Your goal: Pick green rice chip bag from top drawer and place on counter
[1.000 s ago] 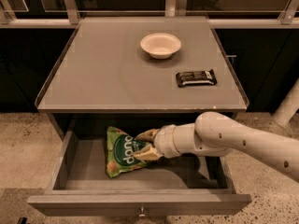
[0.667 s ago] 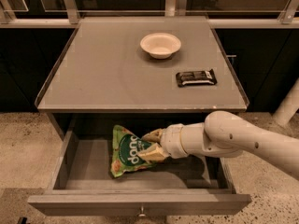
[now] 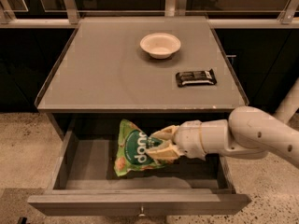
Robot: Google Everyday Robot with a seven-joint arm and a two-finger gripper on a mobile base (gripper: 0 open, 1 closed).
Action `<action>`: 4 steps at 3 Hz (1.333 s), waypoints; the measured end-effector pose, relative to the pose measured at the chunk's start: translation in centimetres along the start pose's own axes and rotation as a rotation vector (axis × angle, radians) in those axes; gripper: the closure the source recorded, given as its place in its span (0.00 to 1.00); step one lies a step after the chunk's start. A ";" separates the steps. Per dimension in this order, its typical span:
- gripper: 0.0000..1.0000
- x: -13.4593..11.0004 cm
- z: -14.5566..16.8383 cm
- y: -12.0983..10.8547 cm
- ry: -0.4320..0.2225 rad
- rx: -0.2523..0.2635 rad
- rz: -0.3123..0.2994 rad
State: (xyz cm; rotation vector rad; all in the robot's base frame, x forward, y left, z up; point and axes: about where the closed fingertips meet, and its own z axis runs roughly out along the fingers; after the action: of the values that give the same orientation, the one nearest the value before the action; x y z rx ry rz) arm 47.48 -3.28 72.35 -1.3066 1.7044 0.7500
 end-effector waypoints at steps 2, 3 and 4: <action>1.00 -6.7 -5.8 0.1 -0.020 -0.016 -0.084; 1.00 -10.3 -7.8 -0.4 -0.011 -0.005 -0.171; 1.00 -13.6 -9.2 -0.9 -0.006 0.005 -0.260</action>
Offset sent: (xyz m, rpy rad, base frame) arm -0.0114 -0.0329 0.1409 -0.0291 -0.1366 0.0663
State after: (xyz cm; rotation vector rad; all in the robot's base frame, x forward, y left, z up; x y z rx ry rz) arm 47.39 -5.08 88.71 -1.4854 1.4930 0.5963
